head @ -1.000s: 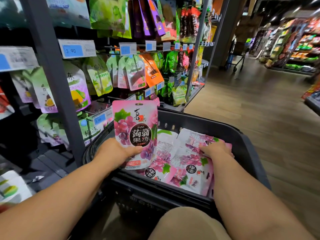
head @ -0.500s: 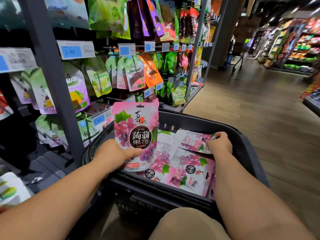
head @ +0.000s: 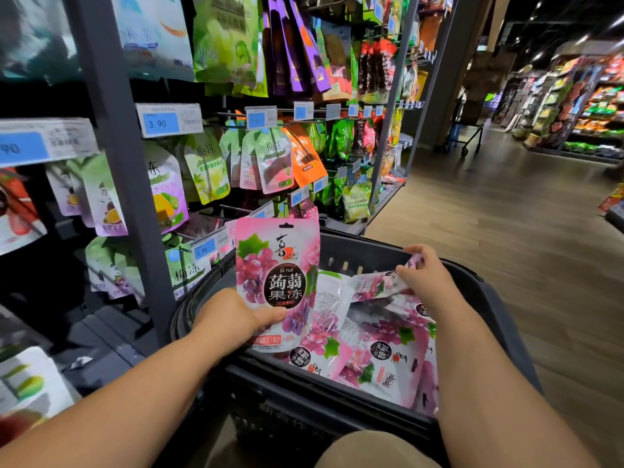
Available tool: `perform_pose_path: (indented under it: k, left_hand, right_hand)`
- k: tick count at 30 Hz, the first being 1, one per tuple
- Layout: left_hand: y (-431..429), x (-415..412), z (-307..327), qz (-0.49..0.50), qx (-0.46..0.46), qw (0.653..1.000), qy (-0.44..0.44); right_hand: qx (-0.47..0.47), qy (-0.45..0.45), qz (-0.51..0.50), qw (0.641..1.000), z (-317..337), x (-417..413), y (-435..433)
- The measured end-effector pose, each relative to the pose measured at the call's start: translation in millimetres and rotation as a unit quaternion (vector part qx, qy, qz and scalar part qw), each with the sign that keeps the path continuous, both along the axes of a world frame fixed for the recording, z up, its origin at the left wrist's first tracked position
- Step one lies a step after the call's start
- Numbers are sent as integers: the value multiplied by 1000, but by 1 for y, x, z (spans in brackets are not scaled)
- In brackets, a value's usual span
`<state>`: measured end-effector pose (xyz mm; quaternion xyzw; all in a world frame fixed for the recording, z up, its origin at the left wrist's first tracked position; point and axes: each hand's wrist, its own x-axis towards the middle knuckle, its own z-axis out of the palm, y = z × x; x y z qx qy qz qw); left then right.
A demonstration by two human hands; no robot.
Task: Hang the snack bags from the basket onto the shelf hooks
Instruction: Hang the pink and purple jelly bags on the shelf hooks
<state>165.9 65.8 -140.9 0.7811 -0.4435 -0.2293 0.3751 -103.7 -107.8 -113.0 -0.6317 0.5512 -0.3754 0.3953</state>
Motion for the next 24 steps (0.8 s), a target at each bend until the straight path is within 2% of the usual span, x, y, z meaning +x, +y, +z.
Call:
perform_pose_path:
  k: [5,9,12,14,19,21,24]
  left_hand:
    - [-1,0,-2,2,1,1000,-20]
    - [-1,-1,-3,0,5,1000,-15]
    - [-1,0,-4,-3,2,1000,-19]
    - [0,-1,-3,-3,7,1000,-23]
    - [-1,-2,-2,2,11,999,-35]
    - [-1,0,-4,-1,14,999,-37]
    - [-1,0,-5,-6,20,999,-38]
  right_hand:
    - [-10,-153,45,987,20,8,14]
    - [-3,-260,76,963,35,15,27]
    - [18,-304,100,947,40,25,36]
    - [29,-287,112,951,38,34,40]
    - [48,-165,204,964,29,44,48]
    - [23,-137,219,966,28,43,49]
    - [-41,-27,195,980,25,44,49]
